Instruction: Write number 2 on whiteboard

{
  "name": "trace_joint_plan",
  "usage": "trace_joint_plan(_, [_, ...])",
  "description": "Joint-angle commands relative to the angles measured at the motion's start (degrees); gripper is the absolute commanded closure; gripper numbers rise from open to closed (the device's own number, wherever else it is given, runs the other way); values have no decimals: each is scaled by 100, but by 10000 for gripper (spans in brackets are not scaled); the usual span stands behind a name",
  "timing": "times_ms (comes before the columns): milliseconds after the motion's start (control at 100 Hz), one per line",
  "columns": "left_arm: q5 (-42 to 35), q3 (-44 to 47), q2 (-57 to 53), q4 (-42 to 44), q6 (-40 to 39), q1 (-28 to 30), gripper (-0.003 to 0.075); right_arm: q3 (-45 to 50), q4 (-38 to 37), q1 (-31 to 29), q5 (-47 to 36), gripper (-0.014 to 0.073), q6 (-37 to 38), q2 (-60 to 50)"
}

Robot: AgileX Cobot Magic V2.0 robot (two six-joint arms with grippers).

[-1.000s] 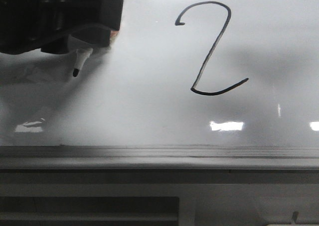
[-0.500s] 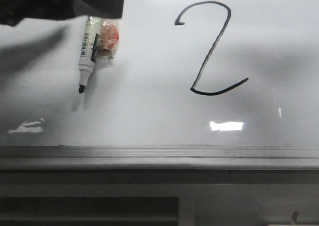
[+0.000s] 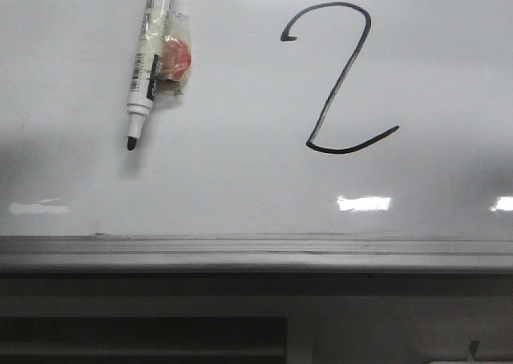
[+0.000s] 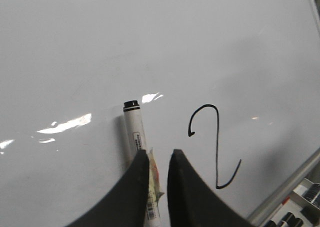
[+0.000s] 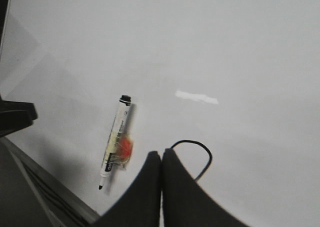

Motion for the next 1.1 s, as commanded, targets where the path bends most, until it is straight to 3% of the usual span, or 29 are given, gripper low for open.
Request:
trace_joint_plan(0, [249, 64, -347, 184, 33, -14, 740, 257, 134, -24, -550, 640, -41, -464])
trace_joint_plan(420, [791, 1029, -1988, 531, 33, -14, 740, 2056, 134, -24, -786, 640, -41, -2730])
trace_joint_plan(650, [805, 1083, -2650, 501, 33, -14, 740, 2317, 134, -24, -786, 640, -41, -2892])
trace_joint_plan(1090, [805, 1086, -2678, 262, 33, -14, 740, 2317, 144, -24, -757, 640, -41, -2892])
